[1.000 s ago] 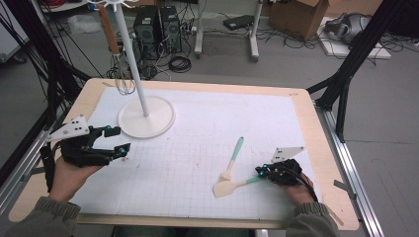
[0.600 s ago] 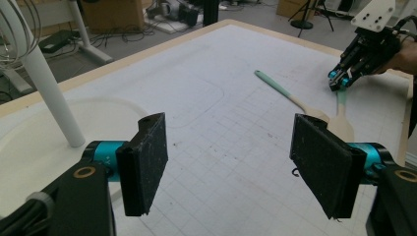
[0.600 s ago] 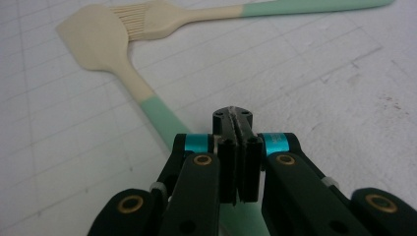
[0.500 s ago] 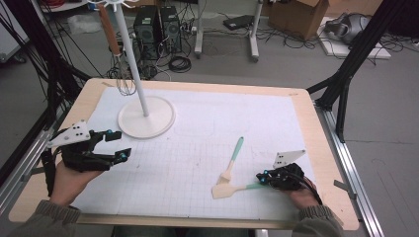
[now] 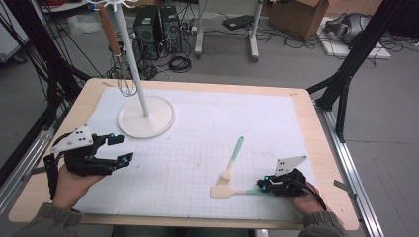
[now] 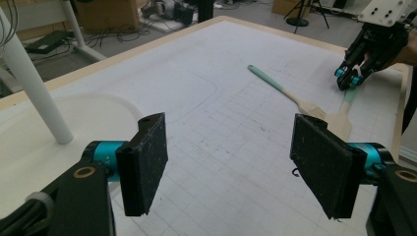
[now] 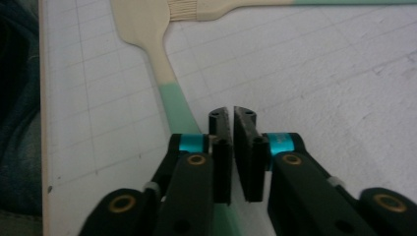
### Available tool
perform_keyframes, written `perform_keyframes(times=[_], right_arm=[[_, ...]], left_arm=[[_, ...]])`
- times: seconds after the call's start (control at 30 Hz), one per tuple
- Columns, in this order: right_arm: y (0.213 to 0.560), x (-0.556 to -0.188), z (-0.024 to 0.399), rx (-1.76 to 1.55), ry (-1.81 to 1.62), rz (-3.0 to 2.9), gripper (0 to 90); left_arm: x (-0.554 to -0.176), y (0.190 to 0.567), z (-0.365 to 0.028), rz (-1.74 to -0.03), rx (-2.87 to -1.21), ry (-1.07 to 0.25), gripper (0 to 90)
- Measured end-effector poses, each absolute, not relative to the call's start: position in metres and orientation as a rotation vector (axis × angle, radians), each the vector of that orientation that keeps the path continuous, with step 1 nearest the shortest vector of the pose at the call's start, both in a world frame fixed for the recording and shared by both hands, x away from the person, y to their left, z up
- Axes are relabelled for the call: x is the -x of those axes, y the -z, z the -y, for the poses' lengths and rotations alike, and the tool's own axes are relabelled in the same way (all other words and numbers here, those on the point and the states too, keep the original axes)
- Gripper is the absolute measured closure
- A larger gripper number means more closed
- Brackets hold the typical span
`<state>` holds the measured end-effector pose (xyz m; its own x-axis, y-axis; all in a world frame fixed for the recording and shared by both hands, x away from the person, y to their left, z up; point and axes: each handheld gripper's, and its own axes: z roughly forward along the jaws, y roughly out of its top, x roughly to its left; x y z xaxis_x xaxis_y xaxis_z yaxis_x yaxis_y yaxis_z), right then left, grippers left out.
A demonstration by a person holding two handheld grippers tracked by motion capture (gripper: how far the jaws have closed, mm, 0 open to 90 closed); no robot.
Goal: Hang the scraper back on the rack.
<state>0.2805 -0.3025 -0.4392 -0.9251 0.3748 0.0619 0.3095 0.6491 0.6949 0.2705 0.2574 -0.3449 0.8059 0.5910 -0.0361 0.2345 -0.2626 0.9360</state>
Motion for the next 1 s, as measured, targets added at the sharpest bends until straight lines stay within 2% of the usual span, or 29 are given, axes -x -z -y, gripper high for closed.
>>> perform_keyframes(times=[0.2,0.37,0.6,0.7,1.0], right_arm=[[0.435,-0.278,0.299,-0.496,-1.185,-2.789,73.8],[0.436,-0.277,0.294,-0.444,-1.185,-2.828,69.4],[0.437,-0.276,0.288,-0.334,-1.091,-2.868,69.5],[0.439,-0.275,0.289,-0.284,-1.107,-2.864,75.0],[0.436,-0.277,0.286,-0.205,-1.083,-2.884,78.0]], left_arm=[[-0.270,0.348,-0.257,-0.629,-1.844,-0.383,30.6],[-0.271,0.348,-0.256,-0.626,-1.843,-0.383,30.6],[-0.272,0.348,-0.254,-0.625,-1.849,-0.379,30.6],[-0.272,0.349,-0.253,-0.623,-1.852,-0.375,30.6],[-0.273,0.345,-0.249,-0.604,-1.863,-0.378,30.7]])
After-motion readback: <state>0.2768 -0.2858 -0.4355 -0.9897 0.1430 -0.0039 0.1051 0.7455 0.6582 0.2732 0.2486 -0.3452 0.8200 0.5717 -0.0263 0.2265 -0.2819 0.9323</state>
